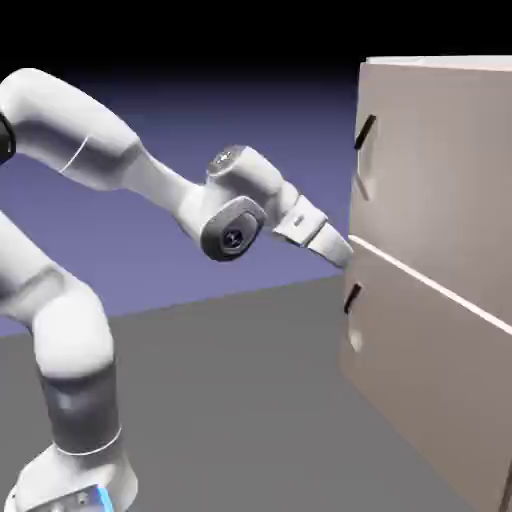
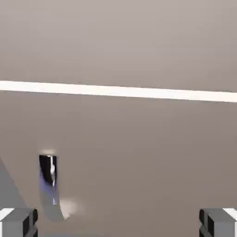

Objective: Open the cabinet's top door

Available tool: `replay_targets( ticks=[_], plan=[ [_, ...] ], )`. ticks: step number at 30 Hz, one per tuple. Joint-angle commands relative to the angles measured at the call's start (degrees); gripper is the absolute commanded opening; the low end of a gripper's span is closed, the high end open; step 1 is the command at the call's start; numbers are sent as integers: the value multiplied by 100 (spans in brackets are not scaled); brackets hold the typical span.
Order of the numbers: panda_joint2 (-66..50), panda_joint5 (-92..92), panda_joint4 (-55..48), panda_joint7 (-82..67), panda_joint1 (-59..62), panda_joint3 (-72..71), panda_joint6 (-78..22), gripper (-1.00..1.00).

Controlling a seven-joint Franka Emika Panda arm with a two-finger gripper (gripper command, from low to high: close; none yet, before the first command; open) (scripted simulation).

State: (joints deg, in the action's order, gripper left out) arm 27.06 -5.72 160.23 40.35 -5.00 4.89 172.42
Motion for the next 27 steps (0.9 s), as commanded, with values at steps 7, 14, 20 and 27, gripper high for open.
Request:
replay_targets(
  ticks=[7,14,20,27],
  plan=[
    [-1454,-1483,-200,-546,-1120,1268,-411,0],
    [-2908,-2967,-401,-1092,-2240,2537,-822,0],
    [-4154,-4238,-572,-1561,-3200,3624,-1174,0],
    [-5608,-5721,-773,-2107,-4320,4892,-1585,0]
  ],
)
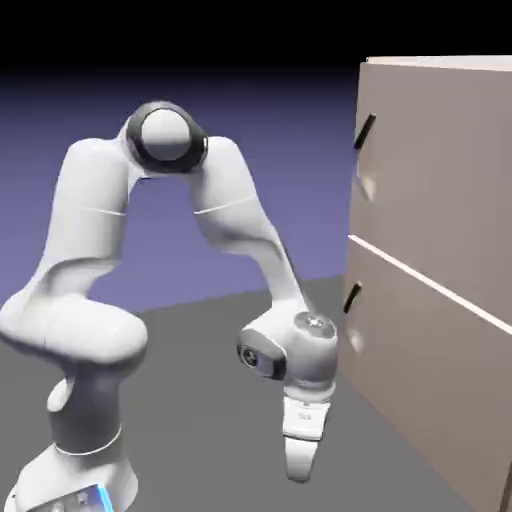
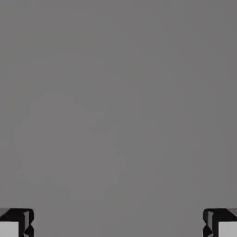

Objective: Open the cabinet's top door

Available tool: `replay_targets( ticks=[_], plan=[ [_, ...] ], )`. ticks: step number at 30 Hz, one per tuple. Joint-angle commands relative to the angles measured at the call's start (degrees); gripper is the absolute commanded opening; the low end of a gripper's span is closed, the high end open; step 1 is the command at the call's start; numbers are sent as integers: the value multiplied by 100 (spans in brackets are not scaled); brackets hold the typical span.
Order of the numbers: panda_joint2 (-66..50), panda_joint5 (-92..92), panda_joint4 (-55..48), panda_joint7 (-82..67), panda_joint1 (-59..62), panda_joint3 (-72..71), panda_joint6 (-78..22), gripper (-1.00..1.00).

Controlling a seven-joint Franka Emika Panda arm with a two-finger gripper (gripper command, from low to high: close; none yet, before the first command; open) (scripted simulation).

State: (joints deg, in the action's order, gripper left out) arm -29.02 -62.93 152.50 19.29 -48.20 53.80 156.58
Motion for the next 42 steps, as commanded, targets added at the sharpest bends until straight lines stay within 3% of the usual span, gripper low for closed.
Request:
replay_targets(
  ticks=[1,34,41,42],
  plan=[
    [-208,-212,-29,-78,-160,181,-59,0],
    [-7061,-7204,-973,-2653,-5440,6160,-1995,0],
    [-7133,-7713,-1771,-2649,-4709,6153,-2052,0],
    [-7133,-7713,-1771,-2649,-4709,6153,-2052,-100]
  ],
)
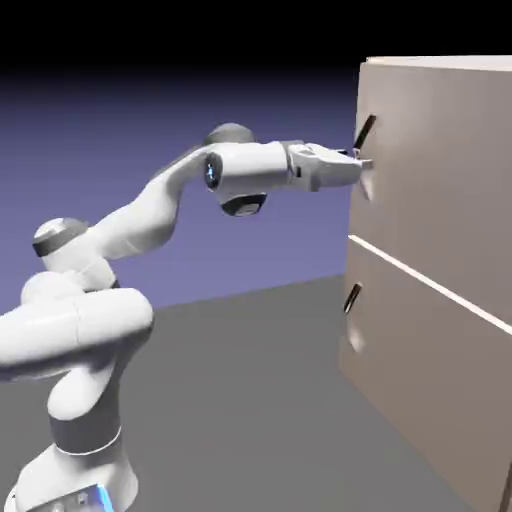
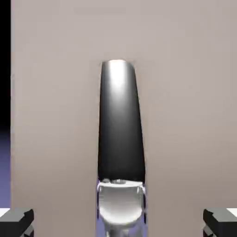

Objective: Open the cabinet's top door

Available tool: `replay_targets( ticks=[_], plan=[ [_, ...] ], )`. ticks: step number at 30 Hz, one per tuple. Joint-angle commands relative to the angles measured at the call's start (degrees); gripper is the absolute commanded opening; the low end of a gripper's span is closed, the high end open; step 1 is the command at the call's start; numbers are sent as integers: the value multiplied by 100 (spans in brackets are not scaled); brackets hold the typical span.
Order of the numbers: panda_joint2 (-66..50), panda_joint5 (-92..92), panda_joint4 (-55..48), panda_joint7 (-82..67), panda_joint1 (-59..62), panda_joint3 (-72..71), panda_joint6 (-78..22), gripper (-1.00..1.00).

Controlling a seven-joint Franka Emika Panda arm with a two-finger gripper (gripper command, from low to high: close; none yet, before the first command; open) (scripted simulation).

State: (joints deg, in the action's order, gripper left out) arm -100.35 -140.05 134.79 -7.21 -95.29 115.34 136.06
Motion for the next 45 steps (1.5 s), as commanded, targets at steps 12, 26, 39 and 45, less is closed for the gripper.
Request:
replay_targets(
  ticks=[12,26,39,45],
  plan=[
    [26,-83,2272,-1366,-1258,951,-2326,-100],
    [370,1234,3688,-2382,-621,3104,-5756,-100],
    [1706,2525,3540,-3459,1446,4189,-8903,-100],
    [2952,3730,2995,-4610,2249,4402,-10044,-100]
  ],
)
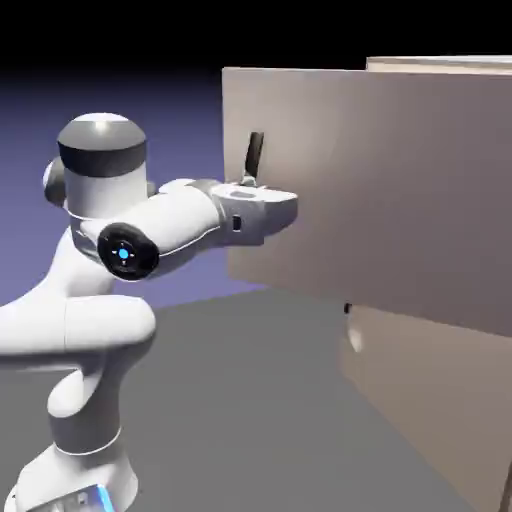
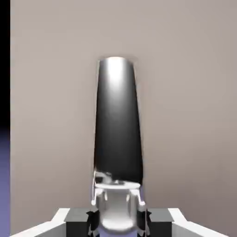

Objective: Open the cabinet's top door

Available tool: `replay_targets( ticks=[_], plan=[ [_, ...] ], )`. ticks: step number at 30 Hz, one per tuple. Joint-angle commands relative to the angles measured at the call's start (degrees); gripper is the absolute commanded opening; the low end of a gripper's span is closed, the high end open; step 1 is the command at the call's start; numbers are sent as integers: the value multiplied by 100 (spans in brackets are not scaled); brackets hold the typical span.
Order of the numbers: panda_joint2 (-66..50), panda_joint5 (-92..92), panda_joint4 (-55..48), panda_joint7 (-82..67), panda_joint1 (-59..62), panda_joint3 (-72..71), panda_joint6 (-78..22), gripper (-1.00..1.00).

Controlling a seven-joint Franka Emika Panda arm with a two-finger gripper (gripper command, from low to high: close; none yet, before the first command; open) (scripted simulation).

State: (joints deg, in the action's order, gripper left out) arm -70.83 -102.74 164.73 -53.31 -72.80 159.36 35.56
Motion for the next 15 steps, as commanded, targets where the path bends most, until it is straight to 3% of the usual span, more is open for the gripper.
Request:
replay_targets(
  ticks=[1,15],
  plan=[
    [208,211,-113,-209,113,2,-137,-100],
    [3115,3088,-2074,-2826,779,-252,-780,-100]
  ],
)
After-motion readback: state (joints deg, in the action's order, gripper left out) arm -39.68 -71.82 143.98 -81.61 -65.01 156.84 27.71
